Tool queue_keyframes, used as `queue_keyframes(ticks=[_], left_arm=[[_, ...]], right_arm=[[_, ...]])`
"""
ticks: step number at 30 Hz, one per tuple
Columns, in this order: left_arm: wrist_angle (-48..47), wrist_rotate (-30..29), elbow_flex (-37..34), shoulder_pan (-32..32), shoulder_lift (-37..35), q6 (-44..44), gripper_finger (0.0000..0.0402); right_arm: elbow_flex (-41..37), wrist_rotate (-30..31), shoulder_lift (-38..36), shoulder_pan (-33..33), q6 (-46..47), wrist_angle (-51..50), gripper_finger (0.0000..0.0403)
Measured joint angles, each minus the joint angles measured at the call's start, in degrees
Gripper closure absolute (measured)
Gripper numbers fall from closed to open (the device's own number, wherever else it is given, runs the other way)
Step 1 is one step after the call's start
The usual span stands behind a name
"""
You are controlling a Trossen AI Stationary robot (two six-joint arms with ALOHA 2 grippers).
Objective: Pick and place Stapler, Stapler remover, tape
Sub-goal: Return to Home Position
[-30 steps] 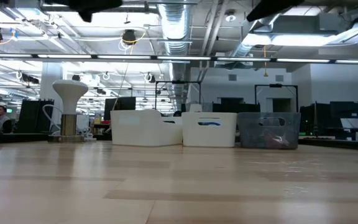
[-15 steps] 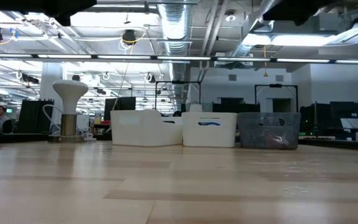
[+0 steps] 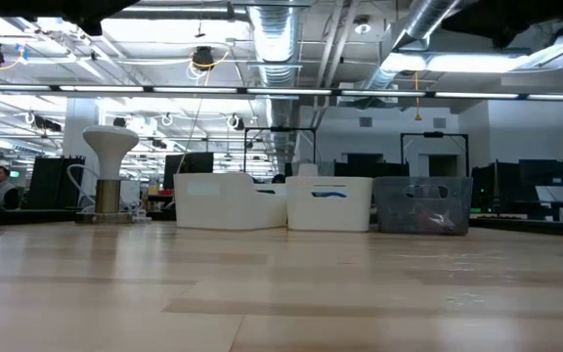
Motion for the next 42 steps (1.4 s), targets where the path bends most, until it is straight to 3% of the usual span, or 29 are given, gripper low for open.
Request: queue_keyframes(ticks=[5,20,31,36,42], left_arm=[[-0.2,-1.4,0.0,0.0,-0.4,1.0,0.0400],[-0.1,-2.4,0.0,0.0,-0.5,-0.1,0.0400],[0.0,-2.4,0.0,0.0,-0.5,-0.6,0.0400],[0.0,-8.6,0.0,0.0,-0.6,-0.4,0.0400],[0.0,-8.6,0.0,0.0,-3.8,-0.5,0.0400]], right_arm=[[-3.5,3.8,-4.7,0.0,0.0,-0.2,0.0403],[-13.7,-7.1,-22.6,0.0,3.5,-0.2,0.0403],[-15.7,-11.1,-22.4,0.0,3.1,0.2,0.0403],[-15.8,-11.1,-22.4,0.0,2.9,0.1,0.0403],[-15.8,-11.1,-22.5,0.0,2.9,0.0,0.0403]])
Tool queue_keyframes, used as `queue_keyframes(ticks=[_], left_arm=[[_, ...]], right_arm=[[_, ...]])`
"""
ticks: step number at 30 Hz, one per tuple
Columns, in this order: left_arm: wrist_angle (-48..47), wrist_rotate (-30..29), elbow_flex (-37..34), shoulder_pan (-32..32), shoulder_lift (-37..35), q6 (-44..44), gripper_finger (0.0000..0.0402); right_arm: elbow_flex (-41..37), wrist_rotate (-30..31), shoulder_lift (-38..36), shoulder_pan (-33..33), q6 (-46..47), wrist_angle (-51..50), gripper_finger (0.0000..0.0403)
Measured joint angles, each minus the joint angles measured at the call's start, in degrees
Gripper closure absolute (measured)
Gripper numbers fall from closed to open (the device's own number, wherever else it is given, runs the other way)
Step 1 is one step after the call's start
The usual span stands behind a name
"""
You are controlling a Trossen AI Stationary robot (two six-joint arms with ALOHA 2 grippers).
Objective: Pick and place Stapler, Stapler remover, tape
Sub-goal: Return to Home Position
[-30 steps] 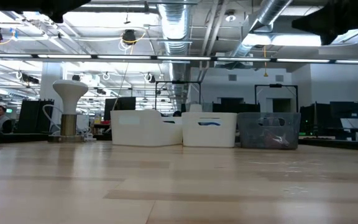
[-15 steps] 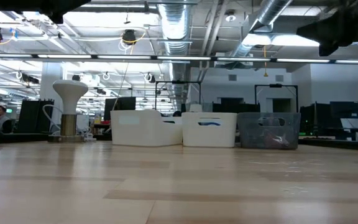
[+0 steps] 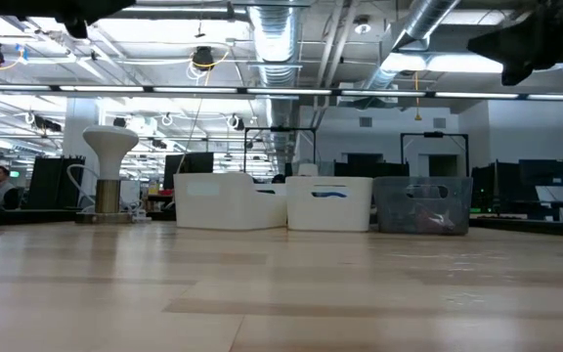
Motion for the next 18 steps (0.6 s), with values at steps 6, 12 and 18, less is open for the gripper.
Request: queue_keyframes(ticks=[6,12,18], left_arm=[[-5.3,5.7,0.0,0.0,-8.2,-0.6,0.0400],[-10.9,9.2,-0.1,-0.1,-12.1,-3.0,0.0400],[-13.3,14.1,0.0,-0.1,-12.2,-4.7,0.0400]], right_arm=[[0.0,0.0,0.0,0.0,0.0,0.0,0.0403],[0.0,0.0,0.0,0.0,0.1,0.0,0.0403],[0.0,-0.6,0.0,0.0,0.2,-0.1,0.0403]])
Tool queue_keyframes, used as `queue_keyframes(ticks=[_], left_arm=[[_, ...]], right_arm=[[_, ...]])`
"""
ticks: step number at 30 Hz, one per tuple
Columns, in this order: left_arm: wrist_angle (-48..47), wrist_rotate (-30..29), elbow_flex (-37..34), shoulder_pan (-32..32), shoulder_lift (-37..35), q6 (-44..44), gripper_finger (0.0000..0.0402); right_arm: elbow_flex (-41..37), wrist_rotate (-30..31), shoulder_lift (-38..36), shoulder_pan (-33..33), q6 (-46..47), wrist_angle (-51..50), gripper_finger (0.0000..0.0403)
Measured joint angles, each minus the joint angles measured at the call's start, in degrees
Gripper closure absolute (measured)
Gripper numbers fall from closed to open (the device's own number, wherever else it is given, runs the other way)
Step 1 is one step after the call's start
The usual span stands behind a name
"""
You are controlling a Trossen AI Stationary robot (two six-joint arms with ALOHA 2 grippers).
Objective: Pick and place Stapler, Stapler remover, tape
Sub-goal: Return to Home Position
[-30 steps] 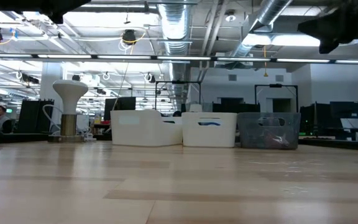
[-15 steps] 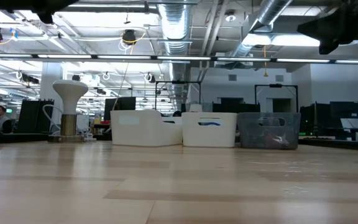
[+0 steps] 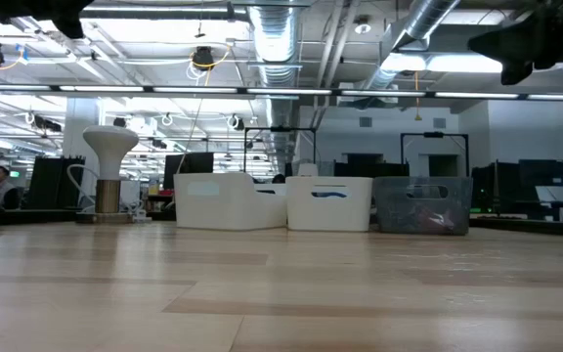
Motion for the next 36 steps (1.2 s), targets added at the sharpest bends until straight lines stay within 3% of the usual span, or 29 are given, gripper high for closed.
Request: queue_keyframes(ticks=[13,24,36], left_arm=[[-2.0,9.6,-2.0,0.0,0.0,-0.6,0.0400],[9.5,6.3,-13.8,0.0,0.0,-3.1,0.0400],[11.6,6.3,-17.7,0.0,0.0,-6.4,0.0400]], right_arm=[[0.0,-3.6,0.0,0.0,0.5,-0.2,0.0403],[-8.6,-3.5,0.0,0.0,2.0,6.1,0.0403],[-12.1,-4.8,0.0,-0.1,3.6,9.7,0.0403]])
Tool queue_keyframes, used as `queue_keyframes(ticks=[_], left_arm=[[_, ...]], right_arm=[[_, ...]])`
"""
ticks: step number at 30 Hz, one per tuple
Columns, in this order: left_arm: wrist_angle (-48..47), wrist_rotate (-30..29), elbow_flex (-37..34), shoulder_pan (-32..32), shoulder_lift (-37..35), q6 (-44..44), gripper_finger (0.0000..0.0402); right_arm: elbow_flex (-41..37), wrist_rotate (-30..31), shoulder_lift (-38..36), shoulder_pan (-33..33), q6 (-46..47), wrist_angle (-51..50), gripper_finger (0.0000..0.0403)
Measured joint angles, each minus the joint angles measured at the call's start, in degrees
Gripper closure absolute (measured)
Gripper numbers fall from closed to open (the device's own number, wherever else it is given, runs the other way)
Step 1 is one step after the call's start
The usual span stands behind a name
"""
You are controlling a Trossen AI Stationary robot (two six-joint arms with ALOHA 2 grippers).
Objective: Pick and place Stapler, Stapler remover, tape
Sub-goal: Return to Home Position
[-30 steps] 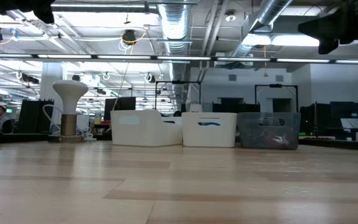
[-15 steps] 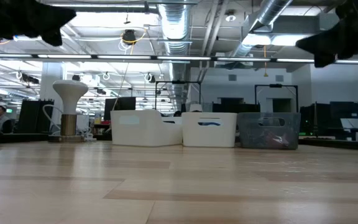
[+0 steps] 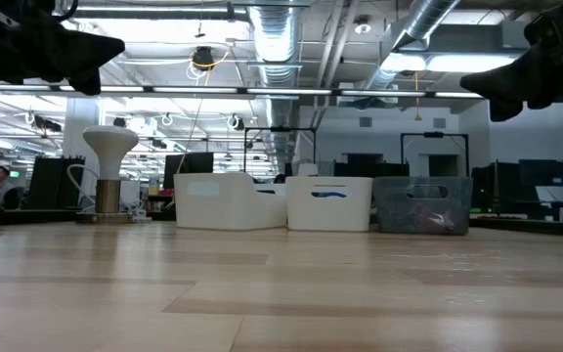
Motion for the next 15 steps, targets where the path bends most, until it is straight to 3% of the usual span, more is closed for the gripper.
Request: queue_keyframes(ticks=[15], left_arm=[[-1.1,-5.0,0.0,0.0,0.0,0.1,0.0400]], right_arm=[[0.0,1.7,0.3,-0.2,-2.7,-0.2,0.0403]])
